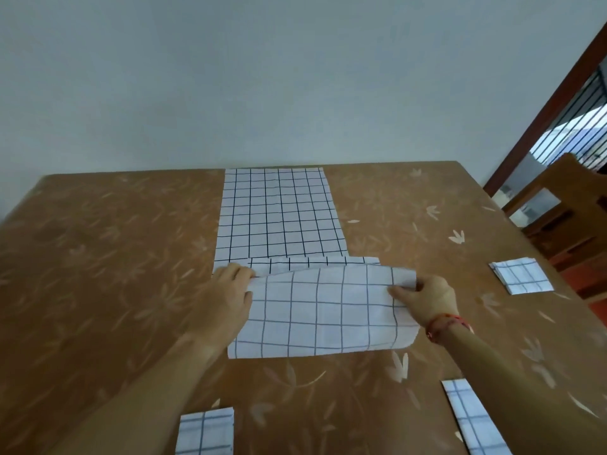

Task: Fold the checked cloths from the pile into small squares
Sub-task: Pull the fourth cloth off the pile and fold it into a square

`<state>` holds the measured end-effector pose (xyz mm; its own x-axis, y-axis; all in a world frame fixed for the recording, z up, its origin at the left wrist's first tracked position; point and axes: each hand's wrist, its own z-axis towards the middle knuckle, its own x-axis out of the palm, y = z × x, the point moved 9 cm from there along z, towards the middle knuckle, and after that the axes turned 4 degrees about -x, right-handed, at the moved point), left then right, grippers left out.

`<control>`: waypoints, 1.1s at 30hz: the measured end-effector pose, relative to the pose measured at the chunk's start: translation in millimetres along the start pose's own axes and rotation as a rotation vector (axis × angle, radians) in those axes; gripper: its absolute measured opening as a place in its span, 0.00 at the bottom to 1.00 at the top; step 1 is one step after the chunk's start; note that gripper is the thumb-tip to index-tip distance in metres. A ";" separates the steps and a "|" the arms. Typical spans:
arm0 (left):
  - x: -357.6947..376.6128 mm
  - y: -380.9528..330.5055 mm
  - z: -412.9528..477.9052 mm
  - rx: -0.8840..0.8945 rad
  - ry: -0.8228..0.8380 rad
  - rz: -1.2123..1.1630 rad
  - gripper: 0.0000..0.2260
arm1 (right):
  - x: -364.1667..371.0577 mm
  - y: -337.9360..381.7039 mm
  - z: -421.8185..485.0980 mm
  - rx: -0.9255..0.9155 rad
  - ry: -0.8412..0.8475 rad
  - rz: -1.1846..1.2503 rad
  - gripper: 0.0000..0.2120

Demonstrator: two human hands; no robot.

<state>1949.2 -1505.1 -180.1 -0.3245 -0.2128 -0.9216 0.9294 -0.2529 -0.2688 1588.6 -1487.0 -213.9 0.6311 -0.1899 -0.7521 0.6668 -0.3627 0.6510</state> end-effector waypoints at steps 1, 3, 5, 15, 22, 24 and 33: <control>5.4 -2.2 1.8 0.011 0.005 0.018 0.14 | 5.0 1.0 7.9 0.006 -0.002 0.010 0.09; 16.5 -9.9 -1.9 0.042 0.018 0.049 0.20 | 13.2 4.1 21.1 0.012 -0.010 0.026 0.09; 31.3 -22.2 -14.8 0.100 0.058 0.052 0.21 | 21.1 5.8 31.6 0.029 -0.015 0.045 0.09; 114.5 -80.6 -110.4 0.370 0.329 0.036 0.19 | 45.4 10.6 64.2 0.036 -0.061 -0.026 0.10; 124.9 -65.9 -107.1 0.296 0.355 0.090 0.19 | 59.7 10.8 36.8 -0.168 -0.078 -0.442 0.26; 120.6 -66.8 -104.6 0.279 0.336 0.083 0.19 | 70.3 18.5 16.3 -0.258 -0.050 -0.491 0.27; 142.7 -54.6 -100.2 0.183 0.418 0.170 0.26 | 156.1 7.3 -109.8 -0.516 0.257 -0.630 0.30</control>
<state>1869.8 -1427.1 -325.0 -0.0371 0.1226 -0.9918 0.9047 -0.4175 -0.0855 1735.5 -1419.1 -315.4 0.1103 0.1430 -0.9836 0.9812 0.1421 0.1307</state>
